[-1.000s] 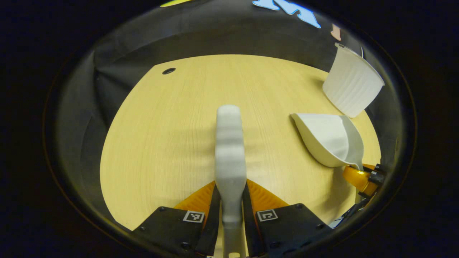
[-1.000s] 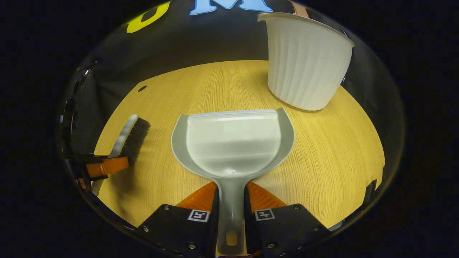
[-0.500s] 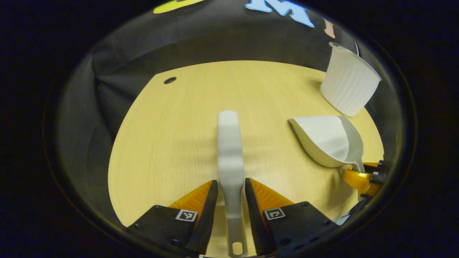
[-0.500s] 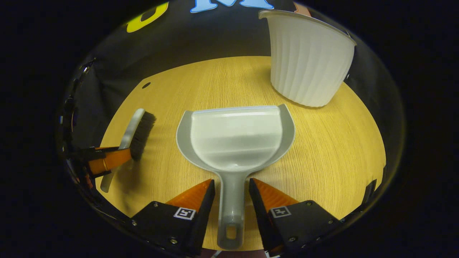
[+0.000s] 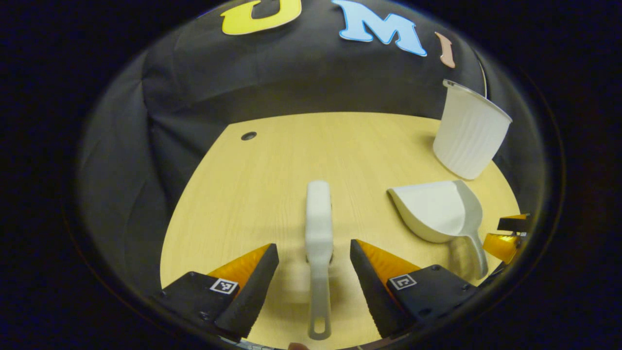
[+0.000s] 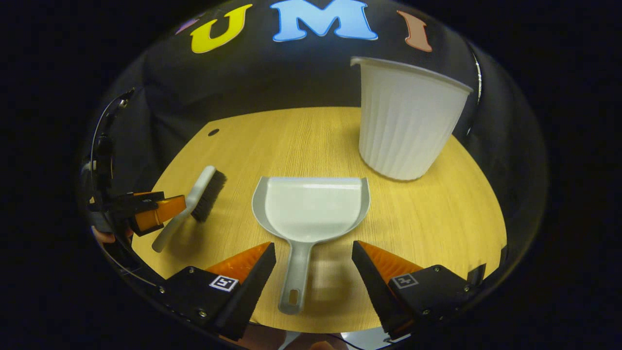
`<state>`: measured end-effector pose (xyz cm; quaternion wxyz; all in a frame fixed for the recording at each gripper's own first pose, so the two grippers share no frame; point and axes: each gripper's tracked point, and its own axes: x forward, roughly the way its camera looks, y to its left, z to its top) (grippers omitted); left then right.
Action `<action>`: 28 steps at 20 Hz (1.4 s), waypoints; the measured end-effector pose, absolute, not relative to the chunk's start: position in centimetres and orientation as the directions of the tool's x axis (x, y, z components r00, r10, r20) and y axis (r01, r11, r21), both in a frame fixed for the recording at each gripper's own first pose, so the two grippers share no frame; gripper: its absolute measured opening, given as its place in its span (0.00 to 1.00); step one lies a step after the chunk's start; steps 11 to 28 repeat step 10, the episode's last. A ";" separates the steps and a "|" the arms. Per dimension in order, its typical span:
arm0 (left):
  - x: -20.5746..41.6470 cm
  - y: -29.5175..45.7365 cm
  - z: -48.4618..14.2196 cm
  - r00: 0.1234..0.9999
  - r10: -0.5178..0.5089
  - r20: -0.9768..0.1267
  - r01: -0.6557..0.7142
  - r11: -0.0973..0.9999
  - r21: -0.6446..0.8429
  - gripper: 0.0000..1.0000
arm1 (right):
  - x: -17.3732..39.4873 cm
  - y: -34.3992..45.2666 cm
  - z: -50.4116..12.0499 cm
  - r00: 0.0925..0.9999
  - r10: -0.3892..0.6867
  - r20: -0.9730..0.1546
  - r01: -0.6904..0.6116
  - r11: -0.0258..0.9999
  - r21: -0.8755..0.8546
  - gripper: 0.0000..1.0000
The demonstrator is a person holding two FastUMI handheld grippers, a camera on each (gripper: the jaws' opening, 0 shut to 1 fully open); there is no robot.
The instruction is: Pick up the small broom and dustpan from the desktop, sweep the trash into the dustpan with the broom, and then empty the trash into the garbage bin.
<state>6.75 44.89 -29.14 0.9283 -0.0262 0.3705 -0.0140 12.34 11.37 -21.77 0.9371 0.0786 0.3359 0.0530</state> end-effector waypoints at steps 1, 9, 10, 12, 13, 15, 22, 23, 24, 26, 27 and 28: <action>6.9 48.0 -25.6 0.761 -0.034 -0.648 0.001 0.999 -0.050 0.94 | 12.6 10.6 -20.2 0.803 0.137 -0.581 -0.056 0.986 0.155 0.98; 8.1 47.1 -14.9 0.964 0.038 -0.262 -0.069 0.991 -0.111 0.96 | 13.7 7.0 -9.4 0.980 0.077 -0.183 -0.090 0.994 -0.064 0.98; 8.0 47.0 -13.6 0.973 0.044 -0.227 -0.073 0.990 -0.120 1.00 | 13.7 7.0 -8.9 0.985 0.075 -0.156 -0.087 0.994 -0.069 0.98; 8.0 47.0 -13.6 0.973 0.044 -0.227 -0.073 0.990 -0.120 1.00 | 13.7 7.0 -8.9 0.985 0.075 -0.156 -0.087 0.994 -0.069 0.98; 8.0 47.0 -13.6 0.973 0.044 -0.227 -0.073 0.990 -0.120 1.00 | 13.7 7.0 -8.9 0.985 0.075 -0.156 -0.087 0.994 -0.069 0.98; 8.0 47.0 -13.6 0.973 0.044 -0.227 -0.073 0.990 -0.120 1.00 | 13.7 7.0 -8.9 0.985 0.075 -0.156 -0.087 0.994 -0.069 0.98; 8.0 47.0 -13.6 0.973 0.044 -0.227 -0.073 0.990 -0.120 1.00 | 13.7 7.0 -8.9 0.985 0.075 -0.156 -0.087 0.994 -0.069 0.98; 8.0 47.0 -13.6 0.973 0.044 -0.227 -0.073 0.990 -0.120 1.00 | 13.7 7.0 -8.9 0.985 0.075 -0.156 -0.087 0.994 -0.069 0.98; 8.0 47.0 -13.6 0.973 0.044 -0.227 -0.073 0.990 -0.120 1.00 | 13.7 7.0 -8.9 0.985 0.075 -0.156 -0.087 0.994 -0.069 0.98; 8.0 47.0 -13.6 0.973 0.044 -0.227 -0.073 0.990 -0.120 1.00 | 13.7 7.0 -8.9 0.985 0.075 -0.156 -0.087 0.994 -0.069 0.98; 8.0 47.0 -13.6 0.973 0.044 -0.227 -0.073 0.990 -0.120 1.00 | 13.7 7.0 -8.9 0.985 0.075 -0.156 -0.087 0.994 -0.069 0.98; 8.0 47.0 -13.6 0.973 0.044 -0.227 -0.073 0.990 -0.120 1.00 | 13.7 7.0 -8.9 0.985 0.075 -0.156 -0.087 0.994 -0.069 0.98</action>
